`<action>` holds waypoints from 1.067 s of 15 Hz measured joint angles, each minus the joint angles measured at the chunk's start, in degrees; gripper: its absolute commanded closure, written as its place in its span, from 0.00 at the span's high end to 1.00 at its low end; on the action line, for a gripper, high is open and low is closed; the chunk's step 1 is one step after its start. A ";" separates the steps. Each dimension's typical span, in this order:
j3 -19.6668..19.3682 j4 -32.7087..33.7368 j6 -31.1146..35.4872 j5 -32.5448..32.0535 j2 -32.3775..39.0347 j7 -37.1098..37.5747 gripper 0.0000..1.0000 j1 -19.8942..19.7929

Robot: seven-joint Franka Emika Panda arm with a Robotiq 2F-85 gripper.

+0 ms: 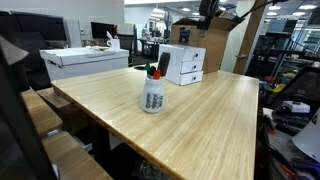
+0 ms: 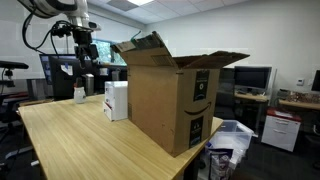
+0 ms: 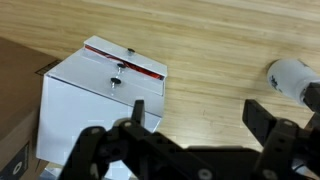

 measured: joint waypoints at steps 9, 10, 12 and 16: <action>-0.64 -0.09 0.67 1.56 0.00 0.00 1.00 0.00; -0.64 -0.09 0.67 1.56 0.00 0.00 1.00 0.00; -0.64 -0.09 0.67 1.57 0.00 0.00 1.00 0.00; -0.64 -0.09 0.67 1.57 0.00 0.00 1.00 0.00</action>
